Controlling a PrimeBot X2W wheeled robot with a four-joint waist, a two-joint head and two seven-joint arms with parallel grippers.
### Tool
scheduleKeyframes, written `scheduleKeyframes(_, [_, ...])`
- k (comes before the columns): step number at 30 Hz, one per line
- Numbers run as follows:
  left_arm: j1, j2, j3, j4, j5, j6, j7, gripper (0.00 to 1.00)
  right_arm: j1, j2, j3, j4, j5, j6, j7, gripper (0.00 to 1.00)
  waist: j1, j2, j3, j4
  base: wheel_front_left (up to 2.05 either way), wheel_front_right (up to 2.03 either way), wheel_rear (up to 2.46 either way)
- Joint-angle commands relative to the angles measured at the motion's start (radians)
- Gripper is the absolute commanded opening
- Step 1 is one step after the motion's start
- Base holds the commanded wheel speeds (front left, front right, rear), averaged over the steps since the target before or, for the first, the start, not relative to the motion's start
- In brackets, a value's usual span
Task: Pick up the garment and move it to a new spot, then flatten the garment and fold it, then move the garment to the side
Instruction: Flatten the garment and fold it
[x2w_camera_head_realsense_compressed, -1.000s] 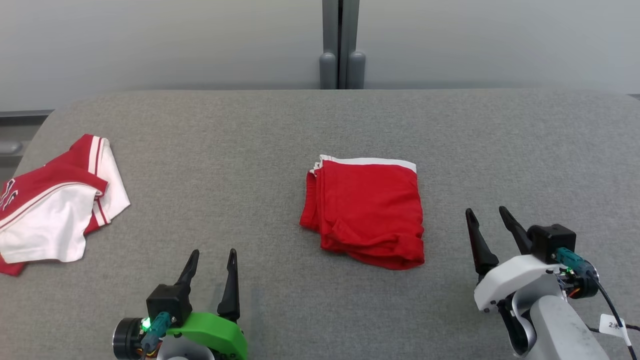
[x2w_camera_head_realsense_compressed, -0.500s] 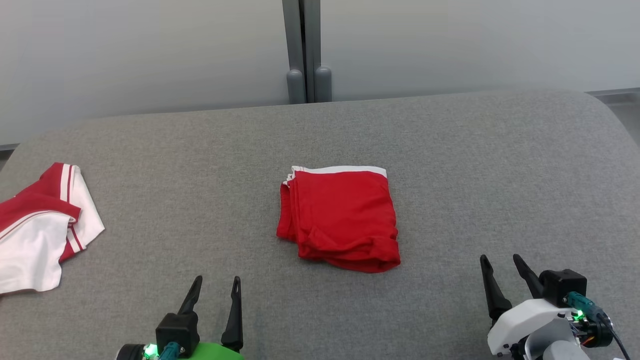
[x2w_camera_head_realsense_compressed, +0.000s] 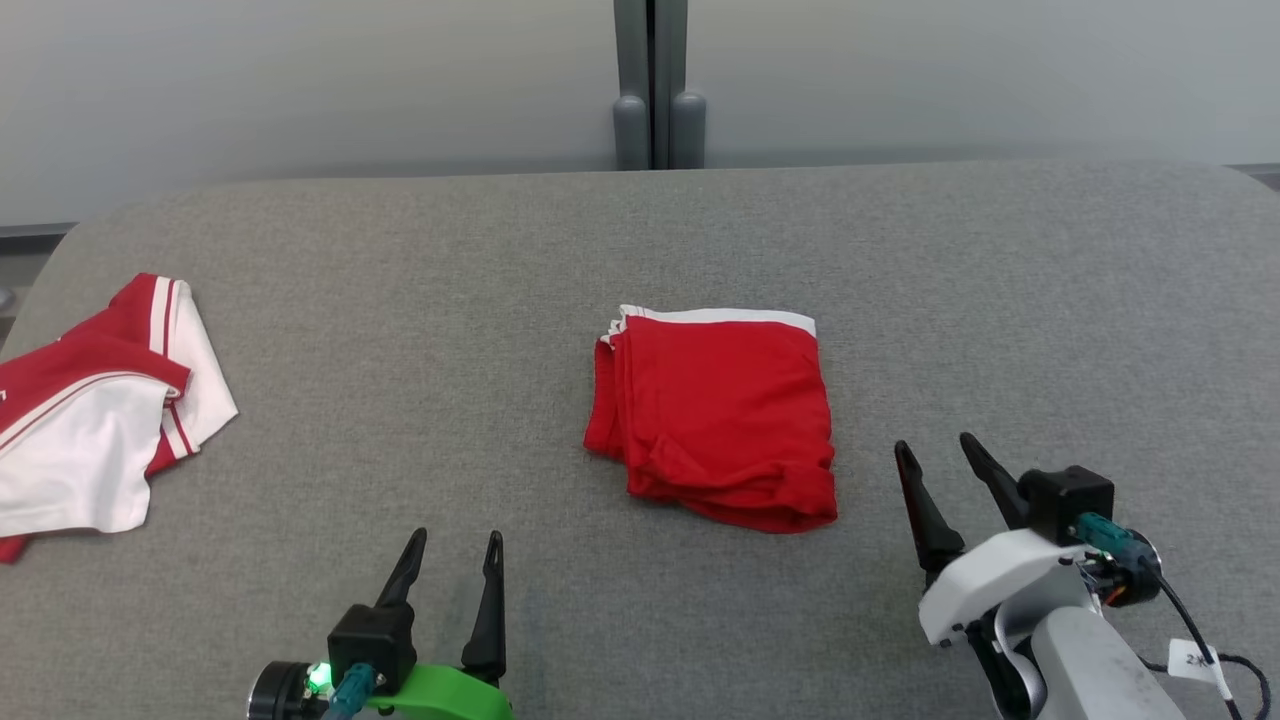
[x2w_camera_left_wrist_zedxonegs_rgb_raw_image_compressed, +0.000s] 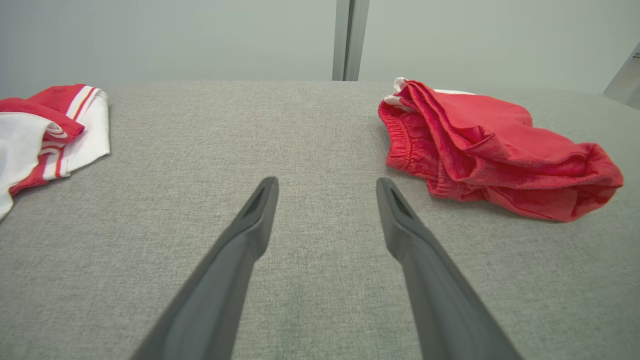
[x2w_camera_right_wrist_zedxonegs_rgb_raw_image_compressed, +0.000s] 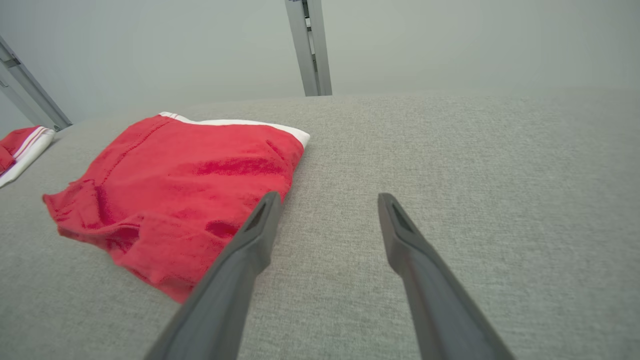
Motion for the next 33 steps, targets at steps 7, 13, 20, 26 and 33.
scheduleKeyframes(7, [-0.044, 0.004, -0.018, 0.000, -0.023, 0.008, 0.000, 1.00, -0.131, -0.004, 0.119, 0.039, 0.018, -0.001, -0.002, 0.00, 0.0000, -0.0001, 0.067, 0.073, 0.00, 0.00, 0.00])
scheduleKeyframes(13, [-0.061, 0.004, -0.032, 0.002, -0.041, 0.015, 0.000, 1.00, -0.231, -0.004, 0.218, 0.140, 0.006, -0.001, -0.002, 0.00, 0.0000, -0.0001, 0.098, 0.118, 0.00, 0.00, 0.00])
scheduleKeyframes(20, [-0.073, 0.004, -0.047, 0.005, -0.056, 0.019, 0.000, 1.00, -0.267, -0.004, 0.349, 0.219, 0.044, -0.001, -0.002, 0.00, 0.0000, -0.0001, 0.117, 0.156, 0.00, 0.00, 0.00])
scheduleKeyframes(26, [-0.074, 0.004, -0.050, 0.001, -0.062, 0.021, 0.000, 1.00, -0.240, -0.004, 0.474, 0.207, 0.072, -0.001, -0.002, 0.00, 0.0000, -0.0001, 0.123, 0.164, 0.00, 0.00, 0.00])
scheduleKeyframes(33, [-0.077, 0.004, -0.044, -0.002, -0.067, 0.024, 0.000, 1.00, -0.216, -0.003, 0.610, 0.184, 0.119, -0.001, -0.001, 0.00, 0.0000, -0.0001, 0.118, 0.148, 0.00, 0.00, 0.00])
